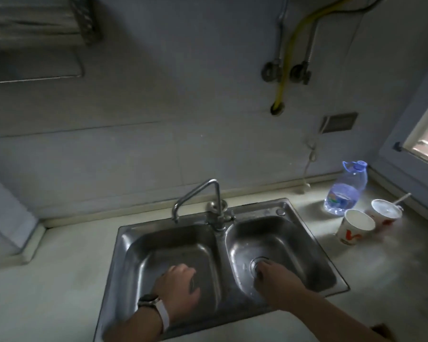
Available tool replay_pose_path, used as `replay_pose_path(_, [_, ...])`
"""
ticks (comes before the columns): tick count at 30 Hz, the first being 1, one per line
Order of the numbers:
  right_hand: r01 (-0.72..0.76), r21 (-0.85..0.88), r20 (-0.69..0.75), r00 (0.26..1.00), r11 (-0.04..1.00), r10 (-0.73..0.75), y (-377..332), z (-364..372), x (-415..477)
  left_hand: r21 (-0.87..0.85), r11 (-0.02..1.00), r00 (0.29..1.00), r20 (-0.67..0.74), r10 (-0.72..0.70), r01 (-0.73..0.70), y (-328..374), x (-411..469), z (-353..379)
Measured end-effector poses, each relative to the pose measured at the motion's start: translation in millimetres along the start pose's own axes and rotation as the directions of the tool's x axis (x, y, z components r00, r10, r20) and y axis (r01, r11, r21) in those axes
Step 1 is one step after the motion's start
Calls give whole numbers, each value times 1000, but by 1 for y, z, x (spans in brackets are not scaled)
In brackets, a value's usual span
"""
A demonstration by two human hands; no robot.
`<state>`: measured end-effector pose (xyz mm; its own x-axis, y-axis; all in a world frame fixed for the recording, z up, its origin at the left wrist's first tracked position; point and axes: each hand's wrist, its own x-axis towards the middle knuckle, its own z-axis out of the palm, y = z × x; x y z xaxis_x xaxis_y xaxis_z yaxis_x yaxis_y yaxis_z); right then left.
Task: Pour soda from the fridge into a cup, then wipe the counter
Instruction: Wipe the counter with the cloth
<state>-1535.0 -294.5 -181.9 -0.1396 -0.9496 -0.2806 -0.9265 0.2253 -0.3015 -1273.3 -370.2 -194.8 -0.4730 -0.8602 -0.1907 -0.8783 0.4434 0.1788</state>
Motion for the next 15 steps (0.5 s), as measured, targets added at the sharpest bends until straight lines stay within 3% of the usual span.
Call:
replay_pose_path(5, [206, -146, 45, 979, 968, -201, -51, 8, 10, -48, 990, 991, -13, -132, 132, -29, -35, -4])
replay_pose_path(10, [372, -162, 87, 928, 914, -362, -94, 14, 27, -19, 979, 979, 16, -202, 203, -46, -70, -6])
replay_pose_path(15, [531, -180, 181, 845, 828, -503, -132, 24, 35, -89, 908, 912, 36, -409, 410, -60, -111, -13])
